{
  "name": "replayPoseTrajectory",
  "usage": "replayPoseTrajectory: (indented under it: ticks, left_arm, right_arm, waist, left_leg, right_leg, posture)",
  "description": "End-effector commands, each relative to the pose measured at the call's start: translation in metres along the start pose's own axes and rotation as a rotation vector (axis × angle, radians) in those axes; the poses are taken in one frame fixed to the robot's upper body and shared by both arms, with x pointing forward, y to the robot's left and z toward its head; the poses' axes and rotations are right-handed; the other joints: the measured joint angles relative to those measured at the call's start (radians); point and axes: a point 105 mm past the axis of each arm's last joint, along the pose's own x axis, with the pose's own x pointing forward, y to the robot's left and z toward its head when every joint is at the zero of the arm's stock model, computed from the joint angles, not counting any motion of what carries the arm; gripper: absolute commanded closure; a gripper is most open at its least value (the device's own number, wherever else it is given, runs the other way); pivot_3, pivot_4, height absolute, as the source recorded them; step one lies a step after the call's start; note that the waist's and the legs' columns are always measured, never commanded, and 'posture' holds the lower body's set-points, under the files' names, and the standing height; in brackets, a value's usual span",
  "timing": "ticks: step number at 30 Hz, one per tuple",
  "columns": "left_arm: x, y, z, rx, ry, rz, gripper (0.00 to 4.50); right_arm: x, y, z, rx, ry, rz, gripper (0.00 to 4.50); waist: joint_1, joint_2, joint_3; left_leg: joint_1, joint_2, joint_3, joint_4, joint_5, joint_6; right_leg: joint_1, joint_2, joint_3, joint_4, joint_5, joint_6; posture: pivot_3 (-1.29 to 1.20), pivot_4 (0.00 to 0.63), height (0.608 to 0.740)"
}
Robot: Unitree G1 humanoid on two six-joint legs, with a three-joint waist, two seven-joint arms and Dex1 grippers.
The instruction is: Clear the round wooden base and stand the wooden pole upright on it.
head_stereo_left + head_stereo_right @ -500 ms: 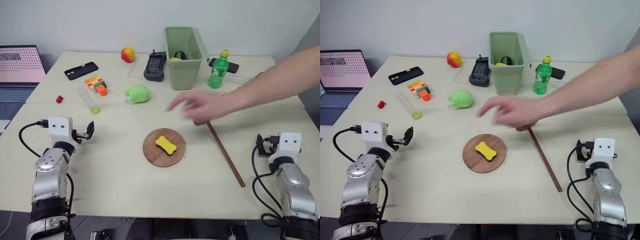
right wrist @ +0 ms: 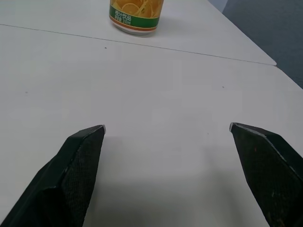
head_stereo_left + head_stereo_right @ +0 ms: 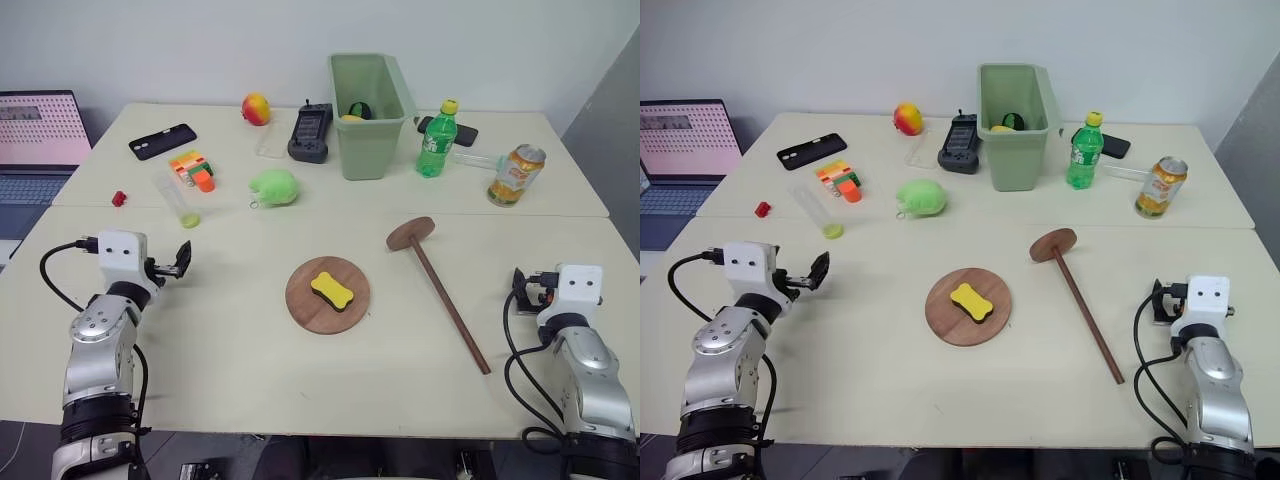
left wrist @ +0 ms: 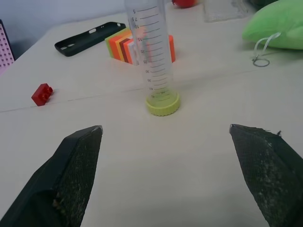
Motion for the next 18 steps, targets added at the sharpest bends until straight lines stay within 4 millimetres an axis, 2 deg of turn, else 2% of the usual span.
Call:
replayPoseTrajectory:
  ticks: [1,4,7,9,11,12,15,18]
  left_arm:
    - [-0.004,-0.002,0.022,0.047,-0.046,-0.059,0.00]
    - [-0.013,-0.021,0.040,0.031,-0.077,-0.216,0.00]
    - [-0.033,-0.048,0.063,-0.030,-0.128,-0.445,0.00]
    - [-0.044,-0.060,0.074,-0.039,-0.126,-0.550,0.00]
    - [-0.056,-0.072,0.083,-0.029,-0.121,-0.648,0.00]
    - [-0.064,-0.079,0.088,-0.026,-0.121,-0.710,0.00]
    - [-0.086,-0.102,0.098,-0.024,-0.111,-0.875,0.00]
    - [-0.101,-0.115,0.099,-0.040,-0.098,-0.950,0.00]
  right_arm:
    - [-0.002,-0.002,0.025,-0.064,-0.074,0.070,0.07]
    - [-0.009,0.018,0.054,-0.081,-0.124,0.304,0.07]
    - [-0.018,0.038,0.083,-0.090,-0.156,0.532,0.07]
    - [-0.024,0.049,0.100,-0.057,-0.173,0.645,0.07]
    - [-0.035,0.069,0.116,-0.036,-0.194,0.792,0.07]
    - [-0.047,0.085,0.123,-0.027,-0.202,0.909,0.07]
    - [-0.076,0.127,0.133,0.010,-0.203,1.161,0.07]
    - [-0.086,0.155,0.130,0.028,-0.191,1.244,0.07]
  waist:
    - [0.000,0.000,0.000]
    - [-0.001,0.000,0.000]
    - [-0.004,0.000,0.000]
    - [-0.004,0.000,0.000]
    - [-0.004,0.000,0.000]
    - [-0.004,0.000,0.000]
    - [-0.004,0.000,0.001]
    - [-0.003,0.000,0.001]
  left_leg:
    - [0.000,0.000,0.000,0.000,0.000,0.000]
    - [0.000,0.000,0.000,0.000,0.000,0.000]
    - [0.000,0.000,-0.001,0.000,-0.001,0.003]
    - [0.000,0.001,-0.002,0.000,-0.002,0.003]
    - [0.001,0.002,-0.003,0.001,-0.002,0.003]
    - [0.001,0.002,-0.003,0.001,-0.002,0.003]
    - [0.001,0.002,-0.005,0.000,-0.002,0.003]
    - [0.001,0.002,-0.006,0.000,-0.002,0.003]
  right_leg:
    - [0.000,0.000,0.000,0.000,0.000,0.000]
    - [0.000,0.000,0.001,0.000,0.000,0.000]
    - [0.000,0.001,0.001,0.000,0.000,0.000]
    - [0.000,0.001,0.001,0.000,0.000,0.000]
    - [0.001,0.002,0.000,0.000,0.000,0.000]
    - [0.001,0.003,0.000,0.000,0.000,0.000]
    - [0.001,0.003,0.000,0.000,0.000,0.000]
    - [0.001,0.003,0.000,-0.001,0.000,0.000]
  posture:
    - [0.00,0.150,0.740]
    - [0.00,0.150,0.740]
    - [0.00,0.150,0.740]
    - [0.00,0.150,0.740]
    - [0.00,0.150,0.740]
    - [0.00,0.150,0.740]
    - [0.00,0.150,0.740]
    - [0.00,0.150,0.740]
